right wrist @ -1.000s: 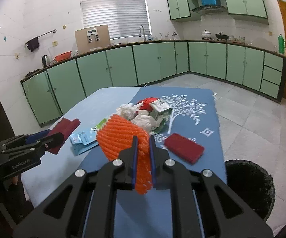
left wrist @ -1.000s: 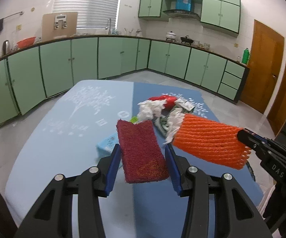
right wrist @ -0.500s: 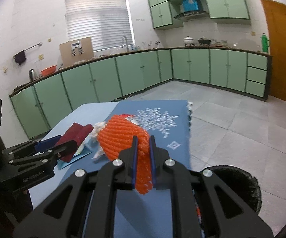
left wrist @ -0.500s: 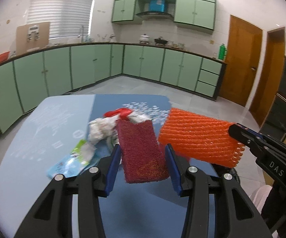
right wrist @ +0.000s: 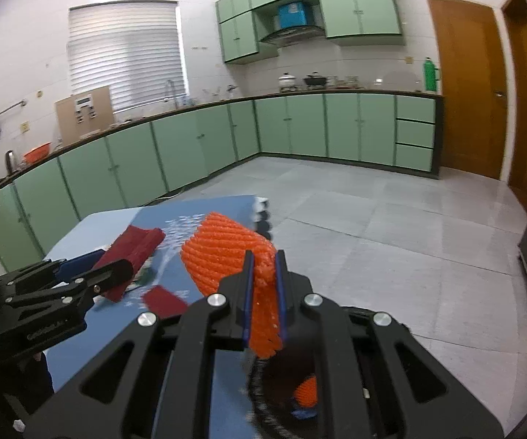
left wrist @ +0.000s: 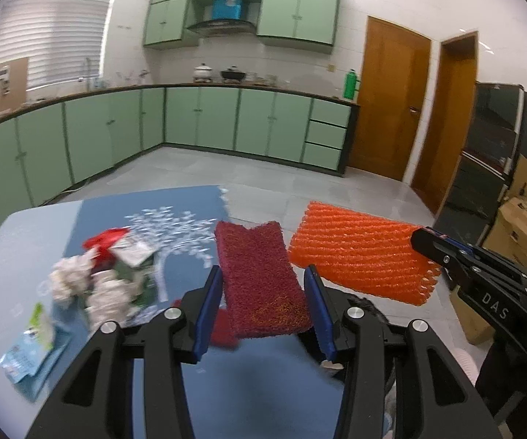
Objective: Collect trash
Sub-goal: 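Lift the red pad and orange net and carry both toward the black bin, then open both tools over the black bin to drop the pad and net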
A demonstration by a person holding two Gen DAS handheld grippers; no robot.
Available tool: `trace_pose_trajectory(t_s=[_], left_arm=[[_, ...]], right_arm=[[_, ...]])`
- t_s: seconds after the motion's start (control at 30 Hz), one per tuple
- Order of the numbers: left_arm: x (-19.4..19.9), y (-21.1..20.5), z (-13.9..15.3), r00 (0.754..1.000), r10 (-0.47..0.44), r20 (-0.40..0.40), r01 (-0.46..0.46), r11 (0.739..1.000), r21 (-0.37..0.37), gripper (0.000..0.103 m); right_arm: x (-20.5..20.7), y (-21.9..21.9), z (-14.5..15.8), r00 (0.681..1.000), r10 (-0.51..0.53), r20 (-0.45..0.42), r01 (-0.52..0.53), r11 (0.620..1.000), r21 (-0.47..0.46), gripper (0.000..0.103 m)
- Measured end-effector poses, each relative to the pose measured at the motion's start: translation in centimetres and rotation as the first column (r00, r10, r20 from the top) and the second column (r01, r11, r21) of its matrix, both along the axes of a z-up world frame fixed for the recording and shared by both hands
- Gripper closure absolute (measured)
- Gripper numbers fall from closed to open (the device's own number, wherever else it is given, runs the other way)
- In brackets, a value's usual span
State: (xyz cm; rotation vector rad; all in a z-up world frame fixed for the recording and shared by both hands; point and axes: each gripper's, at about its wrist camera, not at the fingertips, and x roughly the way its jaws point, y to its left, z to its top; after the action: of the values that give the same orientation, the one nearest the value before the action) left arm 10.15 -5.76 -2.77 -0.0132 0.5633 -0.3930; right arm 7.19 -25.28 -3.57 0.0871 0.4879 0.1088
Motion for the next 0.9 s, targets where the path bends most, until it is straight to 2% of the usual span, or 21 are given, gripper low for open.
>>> trace_pose_trajectory(t_s=[0.3, 0.53, 0.9], left_arm=[[2.1, -5.9, -0.9, 0.994, -0.106, -0.020, 0.106, 0.994, 0.002, 0.058], [3.6, -10.2, -2.5, 0.985, -0.168, -0.048, 0.169, 0.985, 0.015, 0.058], [6.1, -13.2, -5.3, 0.970, -0.208, -0.121, 0.213, 0.977, 0.029, 0.056]], right_arm=[[-0.3, -5.7, -1.9, 0.993, -0.116, -0.025, 0.116, 0.993, -0.008, 0.093], [0.4, -8.5, -3.7, 0.981, -0.185, -0.059, 0.184, 0.983, -0.021, 0.093], [2.1, -10.7, -7.1, 0.958, -0.247, -0.146, 0.248, 0.969, -0.011, 0.090]])
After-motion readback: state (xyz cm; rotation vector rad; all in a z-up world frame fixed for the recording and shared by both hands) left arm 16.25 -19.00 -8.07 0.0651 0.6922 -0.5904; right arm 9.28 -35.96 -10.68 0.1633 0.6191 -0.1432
